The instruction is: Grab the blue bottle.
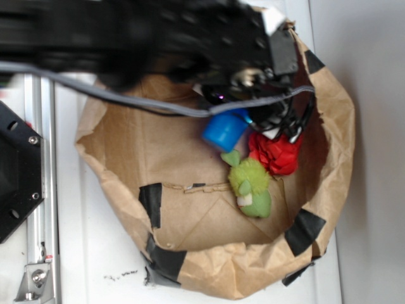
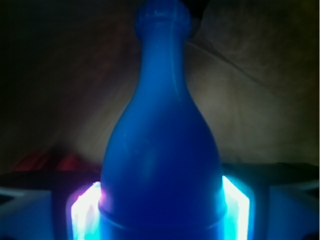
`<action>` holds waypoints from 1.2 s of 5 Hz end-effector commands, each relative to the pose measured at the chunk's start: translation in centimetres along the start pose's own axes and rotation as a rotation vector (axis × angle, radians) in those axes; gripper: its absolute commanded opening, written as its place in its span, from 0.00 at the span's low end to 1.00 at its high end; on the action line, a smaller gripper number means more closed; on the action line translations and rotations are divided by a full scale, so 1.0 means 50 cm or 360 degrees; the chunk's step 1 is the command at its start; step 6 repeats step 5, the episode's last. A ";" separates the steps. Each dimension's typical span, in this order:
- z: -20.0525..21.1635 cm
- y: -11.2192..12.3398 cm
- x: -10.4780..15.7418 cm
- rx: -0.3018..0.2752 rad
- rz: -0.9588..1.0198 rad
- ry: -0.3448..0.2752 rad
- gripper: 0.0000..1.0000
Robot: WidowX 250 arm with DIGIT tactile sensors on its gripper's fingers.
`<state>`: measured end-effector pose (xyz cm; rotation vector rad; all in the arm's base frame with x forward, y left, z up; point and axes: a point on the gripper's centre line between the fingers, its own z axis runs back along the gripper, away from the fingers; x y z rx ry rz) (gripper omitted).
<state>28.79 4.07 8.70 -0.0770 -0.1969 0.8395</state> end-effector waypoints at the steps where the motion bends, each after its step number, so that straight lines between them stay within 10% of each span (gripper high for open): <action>1: 0.173 -0.023 -0.069 -0.0254 -0.0729 0.0252 0.00; 6: 0.183 0.017 -0.072 -0.0140 -0.0914 -0.0105 0.00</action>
